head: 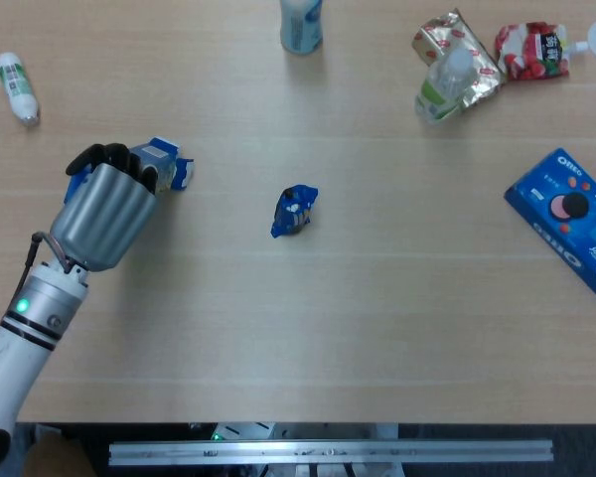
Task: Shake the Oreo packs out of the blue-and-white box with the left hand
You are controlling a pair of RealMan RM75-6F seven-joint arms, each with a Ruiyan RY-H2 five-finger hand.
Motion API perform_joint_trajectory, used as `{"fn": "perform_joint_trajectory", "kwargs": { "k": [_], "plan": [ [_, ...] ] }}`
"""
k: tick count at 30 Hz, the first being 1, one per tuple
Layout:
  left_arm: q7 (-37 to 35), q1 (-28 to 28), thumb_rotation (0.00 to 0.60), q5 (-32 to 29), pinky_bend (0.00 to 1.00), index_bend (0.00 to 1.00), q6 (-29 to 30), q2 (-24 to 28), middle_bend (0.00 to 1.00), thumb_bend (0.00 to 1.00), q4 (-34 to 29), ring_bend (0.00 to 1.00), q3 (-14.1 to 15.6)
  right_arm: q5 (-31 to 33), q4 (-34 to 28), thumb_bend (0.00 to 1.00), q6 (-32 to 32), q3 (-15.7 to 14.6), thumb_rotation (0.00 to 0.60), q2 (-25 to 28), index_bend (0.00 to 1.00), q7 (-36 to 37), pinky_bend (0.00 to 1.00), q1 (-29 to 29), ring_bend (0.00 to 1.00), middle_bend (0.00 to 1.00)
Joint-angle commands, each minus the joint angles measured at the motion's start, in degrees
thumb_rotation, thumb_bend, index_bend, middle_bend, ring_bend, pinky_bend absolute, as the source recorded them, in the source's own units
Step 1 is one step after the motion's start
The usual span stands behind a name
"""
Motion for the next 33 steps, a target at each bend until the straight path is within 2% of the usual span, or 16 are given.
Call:
{"fn": "perform_joint_trajectory", "kwargs": {
  "k": [1,6,9,12,15,20,25,30,33],
  "plan": [
    [-1.94,0.26,0.600,0.77,0.60,0.41,1.13,0.81,0.49,0.06,-0.81,0.40,-0.57,0.07,0.04,0.33,0.04,-0.01,0.600,0.03,0.41,0.02,0.46,-0.08,0.46,0.44],
    [-6.99,0.17,0.600,2.88,0.60,0.41,1.92,1.78,0.49,0.06,-0.69,0.40,-1.34,0.10,0.14,0.33,-0.01,-0.05,0.600,-0.05,0.41,0.04,0.46,-0.14,0.46,0.44],
    [-12.52,-0.07,0.600,7.27,0.60,0.41,3.39,1.91,0.49,0.06,0.55,0.40,-1.68,0.16,0.08,0.33,-0.12,-0.05,0.600,-0.06,0.41,-0.09,0.46,-0.14,0.46,0.44],
    [-17.17,-0.22,0.600,12.48,0.59,0.41,4.20,2.07,0.49,0.06,2.39,0.40,-0.62,0.19,-0.06,0.33,-0.13,-0.03,0.600,0.00,0.41,-0.21,0.46,-0.15,0.46,0.44],
    [-22.07,-0.34,0.600,15.16,0.58,0.41,4.94,1.68,0.48,0.06,3.83,0.40,-0.48,0.06,-0.13,0.33,-0.19,-0.03,0.600,-0.05,0.41,-0.37,0.46,-0.07,0.46,0.44],
    [-31.33,-0.69,0.600,16.68,0.58,0.41,5.05,1.61,0.48,0.06,4.24,0.40,-0.67,0.20,-0.27,0.33,-0.27,-0.02,0.600,-0.01,0.41,-0.50,0.46,-0.12,0.46,0.44],
    [-44.64,-1.45,0.600,18.04,0.59,0.42,4.34,1.87,0.49,0.06,4.01,0.40,-0.07,0.18,-0.21,0.33,-0.25,-0.06,0.600,-0.04,0.41,-0.49,0.46,-0.18,0.46,0.44],
    [-57.67,-2.21,0.600,19.53,0.65,0.47,4.96,1.80,0.53,0.06,5.42,0.44,-0.05,0.19,-0.33,0.33,-0.21,-0.01,0.600,0.03,0.41,-0.59,0.46,-0.19,0.46,0.44],
    [-61.90,-2.39,0.600,20.16,0.68,0.48,5.37,1.60,0.54,0.07,6.60,0.46,-0.07,0.21,-0.37,0.33,-0.32,-0.03,0.600,0.04,0.41,-0.66,0.46,-0.18,0.46,0.44]
  ]
}}
